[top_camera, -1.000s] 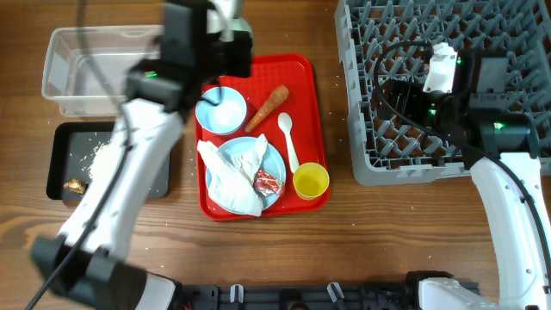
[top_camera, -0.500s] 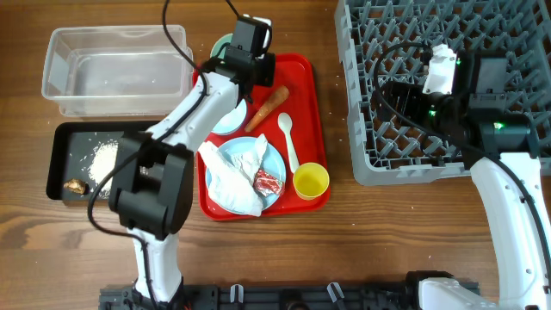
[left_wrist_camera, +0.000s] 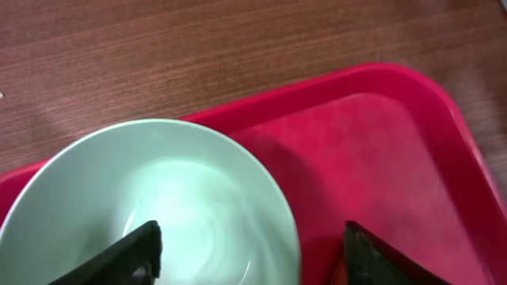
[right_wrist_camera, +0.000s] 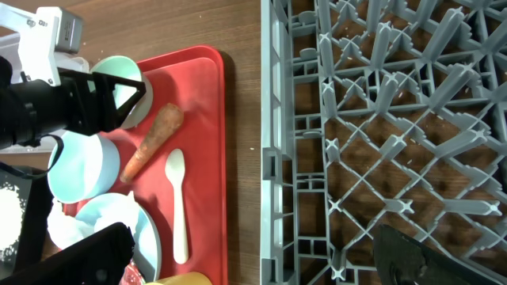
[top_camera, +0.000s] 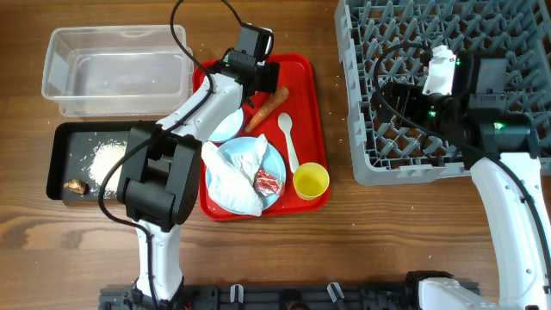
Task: Sort waste into correct bins and load items into the dishwasher rack
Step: 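Grasp the carrot on the red tray with the left gripper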
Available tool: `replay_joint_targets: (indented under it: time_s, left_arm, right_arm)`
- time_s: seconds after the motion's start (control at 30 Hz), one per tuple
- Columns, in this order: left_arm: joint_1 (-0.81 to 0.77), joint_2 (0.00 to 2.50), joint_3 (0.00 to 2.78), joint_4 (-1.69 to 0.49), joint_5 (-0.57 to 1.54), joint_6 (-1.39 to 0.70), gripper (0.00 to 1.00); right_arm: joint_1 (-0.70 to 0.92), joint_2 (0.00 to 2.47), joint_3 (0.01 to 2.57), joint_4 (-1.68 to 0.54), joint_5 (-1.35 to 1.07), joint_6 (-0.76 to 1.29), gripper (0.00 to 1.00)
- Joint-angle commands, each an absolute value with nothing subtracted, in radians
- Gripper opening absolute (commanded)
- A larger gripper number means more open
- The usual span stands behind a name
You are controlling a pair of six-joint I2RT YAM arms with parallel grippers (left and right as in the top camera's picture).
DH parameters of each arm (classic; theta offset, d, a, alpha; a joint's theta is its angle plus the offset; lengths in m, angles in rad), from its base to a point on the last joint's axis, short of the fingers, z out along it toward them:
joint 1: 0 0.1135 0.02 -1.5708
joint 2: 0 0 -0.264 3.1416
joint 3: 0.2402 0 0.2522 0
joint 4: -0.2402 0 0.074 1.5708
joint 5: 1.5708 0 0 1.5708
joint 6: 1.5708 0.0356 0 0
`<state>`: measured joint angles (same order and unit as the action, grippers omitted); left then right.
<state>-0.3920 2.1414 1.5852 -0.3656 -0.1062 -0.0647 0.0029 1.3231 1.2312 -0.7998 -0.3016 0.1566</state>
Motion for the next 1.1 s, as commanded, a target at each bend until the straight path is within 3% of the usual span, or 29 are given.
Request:
replay_joint_targets:
  time_s: [0.0,0.17,0.37,1.07]
  left_arm:
    - [-0.404,2.101,1.598,-0.402,-0.103,-0.059,0.78]
    - [-0.440,1.987,1.612,-0.543,-0.007,-0.059,0.80]
    - [-0.499,1.983,1.597,-0.662,0.010,0.004,0.73]
    - [-0.498,2.144,1.572,-0.598,-0.039,0.092,0.65]
  right_arm:
    - [-0.001,1.333,1.252,-0.798,-0.286,0.157,1.00]
    - [-0.001,1.333,1.252,-0.801,-0.284,0.157,1.00]
    - [-0.001,1.333,1.252,-0.802,-0.279,0.156,1.00]
    - [-0.001,1.333,1.251,-0.803,-0.279,0.157,1.00]
